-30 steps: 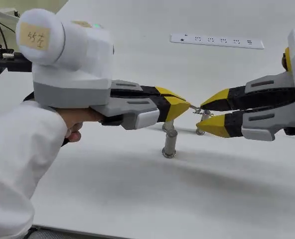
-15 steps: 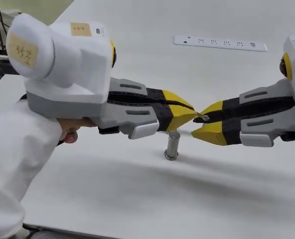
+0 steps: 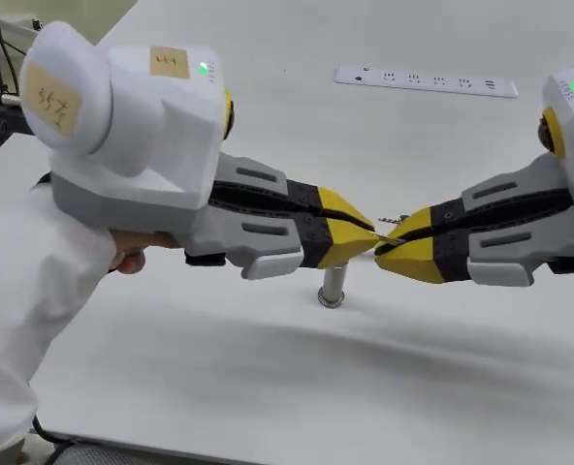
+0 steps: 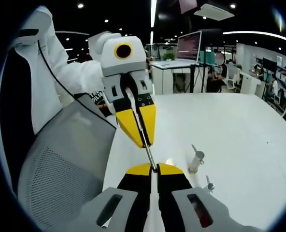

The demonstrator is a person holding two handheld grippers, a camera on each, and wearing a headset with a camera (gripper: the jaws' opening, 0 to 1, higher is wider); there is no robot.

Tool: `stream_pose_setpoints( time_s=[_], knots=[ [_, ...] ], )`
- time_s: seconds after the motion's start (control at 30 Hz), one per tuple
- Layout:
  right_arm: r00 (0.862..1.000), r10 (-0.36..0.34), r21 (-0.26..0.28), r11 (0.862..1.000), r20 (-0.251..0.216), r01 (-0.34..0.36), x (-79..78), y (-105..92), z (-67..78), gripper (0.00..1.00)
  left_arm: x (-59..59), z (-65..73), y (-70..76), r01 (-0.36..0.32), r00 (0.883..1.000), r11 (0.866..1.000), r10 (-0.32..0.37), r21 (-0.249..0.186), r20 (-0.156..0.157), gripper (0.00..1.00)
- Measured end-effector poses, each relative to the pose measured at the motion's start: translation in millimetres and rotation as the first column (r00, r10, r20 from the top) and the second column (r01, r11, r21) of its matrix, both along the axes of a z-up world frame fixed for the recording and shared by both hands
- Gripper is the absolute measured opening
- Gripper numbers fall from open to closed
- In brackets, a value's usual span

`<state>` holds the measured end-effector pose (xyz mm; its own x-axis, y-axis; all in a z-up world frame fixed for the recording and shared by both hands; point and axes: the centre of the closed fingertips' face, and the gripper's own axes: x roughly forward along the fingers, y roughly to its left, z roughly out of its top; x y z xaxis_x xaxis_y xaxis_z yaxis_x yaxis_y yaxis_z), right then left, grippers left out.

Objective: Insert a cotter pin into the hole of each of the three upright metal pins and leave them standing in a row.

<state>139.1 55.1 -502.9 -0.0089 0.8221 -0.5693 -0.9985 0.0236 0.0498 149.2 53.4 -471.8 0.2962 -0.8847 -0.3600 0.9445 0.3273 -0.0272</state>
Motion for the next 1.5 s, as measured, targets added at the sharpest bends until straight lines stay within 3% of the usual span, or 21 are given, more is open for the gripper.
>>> stream_pose_setpoints(
  time_s=[0.2,0.33,0.4,0.43,0.57,0.7,0.93,1.1,1.5],
  knots=[
    [1.0,0.022,-0.04,0.999,-0.012,-0.023,-3.2,-3.5,-6.6,0.0,-4.8,-6.5,-2.7,0.013,1.0,1.0,-0.013,0.021,-0.021,0.0],
    [0.999,0.006,-0.052,0.999,-0.033,-0.008,-1.8,-5.8,-9.0,0.0,-6.2,-11.3,-4.5,0.009,1.0,0.999,-0.009,0.047,-0.01,0.01],
    [0.999,0.002,-0.051,0.999,-0.043,-0.004,-2.7,-6.0,-9.4,0.0,-4.9,-14.2,-2.2,-0.004,1.0,0.999,0.005,0.054,-0.025,0.01],
    [0.999,-0.001,-0.052,0.999,-0.038,-0.001,-2.6,-6.3,-10.0,0.0,-4.3,-15.5,-1.4,-0.014,0.999,0.999,0.017,0.048,-0.045,0.01],
    [1.0,-0.025,-0.073,0.997,-0.011,0.024,3.4,-10.5,-15.5,0.0,2.4,-20.2,4.6,-0.047,0.998,0.998,0.049,0.051,-0.042,0.1],
    [0.999,-0.054,-0.092,0.994,0.005,0.055,10.7,-16.0,-19.6,0.0,8.9,-28.5,11.3,-0.08,0.996,0.994,0.083,0.078,-0.044,0.18],
    [0.995,-0.091,-0.183,0.978,0.042,0.097,21.1,-29.1,-38.8,0.0,21.6,-45.7,18.7,-0.114,0.992,0.984,0.121,0.136,-0.038,0.23],
    [0.995,-0.084,-0.216,0.972,0.047,0.092,20.6,-30.4,-47.0,0.0,25.4,-52.3,17.7,-0.114,0.991,0.983,0.122,0.144,-0.054,0.23],
    [0.996,-0.071,-0.297,0.951,0.063,0.086,27.7,-33.4,-66.9,0.0,31.2,-75.7,19.4,-0.084,0.993,0.971,0.101,0.225,-0.068,0.21]
  ],
)
